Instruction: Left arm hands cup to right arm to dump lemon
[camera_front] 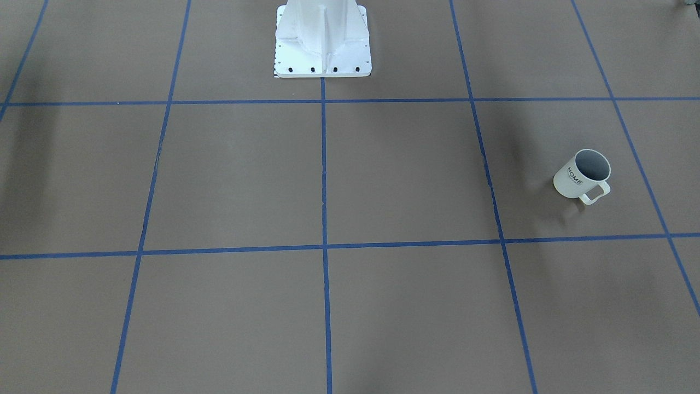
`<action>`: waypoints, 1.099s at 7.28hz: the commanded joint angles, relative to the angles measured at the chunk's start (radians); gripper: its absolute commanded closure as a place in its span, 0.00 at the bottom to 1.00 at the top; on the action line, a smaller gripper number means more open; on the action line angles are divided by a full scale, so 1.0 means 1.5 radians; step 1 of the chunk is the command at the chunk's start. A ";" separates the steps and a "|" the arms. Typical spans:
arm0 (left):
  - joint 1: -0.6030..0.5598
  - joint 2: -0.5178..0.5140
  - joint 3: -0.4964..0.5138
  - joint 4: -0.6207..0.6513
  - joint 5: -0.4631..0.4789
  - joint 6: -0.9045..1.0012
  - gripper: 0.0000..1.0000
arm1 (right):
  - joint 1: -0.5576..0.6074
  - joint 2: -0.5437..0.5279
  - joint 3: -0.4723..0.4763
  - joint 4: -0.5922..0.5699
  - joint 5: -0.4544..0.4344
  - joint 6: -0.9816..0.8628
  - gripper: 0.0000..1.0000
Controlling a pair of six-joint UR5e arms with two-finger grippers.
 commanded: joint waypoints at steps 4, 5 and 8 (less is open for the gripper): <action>-0.001 0.009 -0.063 0.084 0.002 0.003 0.00 | 0.000 -0.002 -0.029 0.000 0.014 0.001 0.00; -0.004 0.013 -0.075 0.100 0.004 0.011 0.00 | 0.000 -0.002 -0.030 0.000 0.016 0.001 0.00; -0.006 0.043 -0.080 0.092 -0.003 0.013 0.00 | 0.000 0.002 -0.040 -0.001 0.017 0.001 0.00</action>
